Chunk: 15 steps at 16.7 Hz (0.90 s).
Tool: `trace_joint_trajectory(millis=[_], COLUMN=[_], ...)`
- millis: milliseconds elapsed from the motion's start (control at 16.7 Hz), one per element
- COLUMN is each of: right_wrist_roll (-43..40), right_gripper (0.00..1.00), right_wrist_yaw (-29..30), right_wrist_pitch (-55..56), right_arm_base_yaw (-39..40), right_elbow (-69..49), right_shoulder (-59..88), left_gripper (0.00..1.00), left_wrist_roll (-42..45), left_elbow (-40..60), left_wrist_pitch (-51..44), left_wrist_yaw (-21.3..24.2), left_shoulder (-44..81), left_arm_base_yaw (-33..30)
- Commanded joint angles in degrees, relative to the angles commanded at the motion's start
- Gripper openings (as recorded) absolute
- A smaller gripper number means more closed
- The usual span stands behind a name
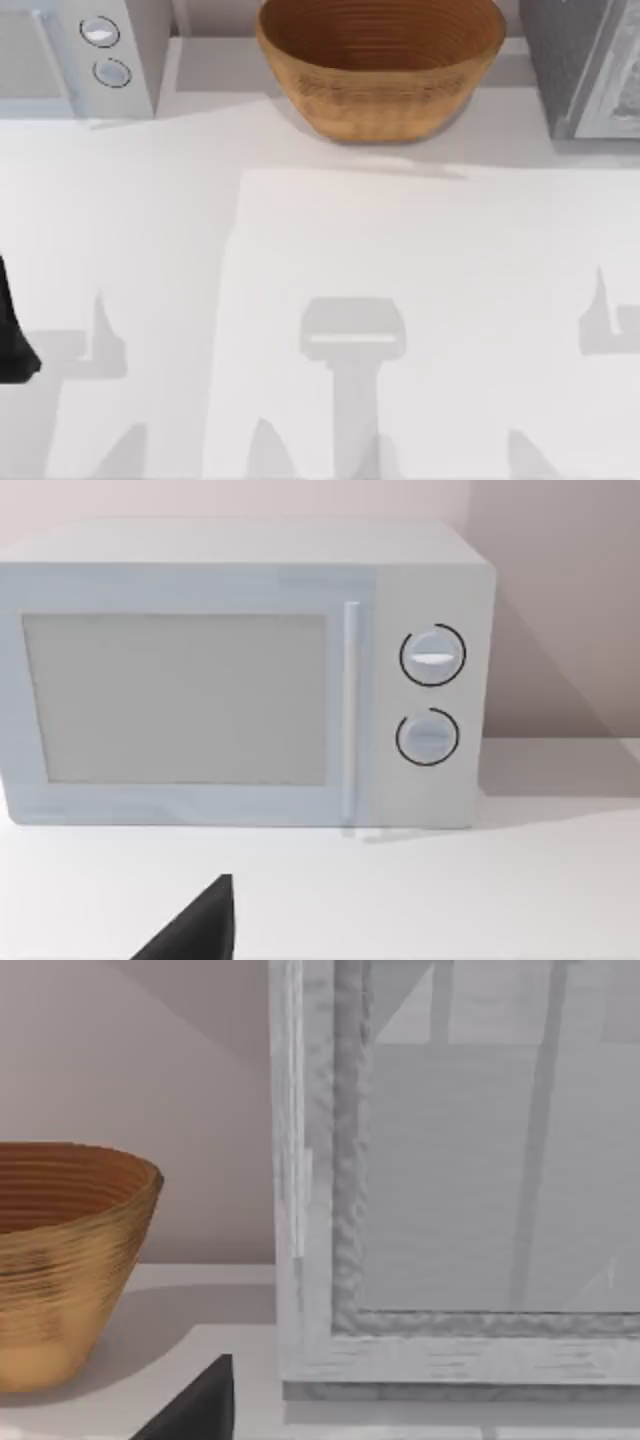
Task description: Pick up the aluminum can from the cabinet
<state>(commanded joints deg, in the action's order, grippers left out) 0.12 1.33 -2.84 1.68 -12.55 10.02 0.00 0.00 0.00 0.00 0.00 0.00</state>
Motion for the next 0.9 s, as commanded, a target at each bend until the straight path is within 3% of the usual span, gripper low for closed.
trace_joint_trajectory(millis=[900], right_wrist_roll=[0.59], right_gripper=[1.0], right_wrist_yaw=[8.54], right_wrist_pitch=[-18.1], right_arm_base_yaw=[7.45], right_elbow=[-73.82], right_shoulder=[56.24], left_gripper=[1.0], left_wrist_roll=[0.0], left_elbow=[0.0], left_wrist_pitch=[0.0], left_wrist_yaw=[0.0], left_shoulder=[0.0], left_arm_base_yaw=[0.0])
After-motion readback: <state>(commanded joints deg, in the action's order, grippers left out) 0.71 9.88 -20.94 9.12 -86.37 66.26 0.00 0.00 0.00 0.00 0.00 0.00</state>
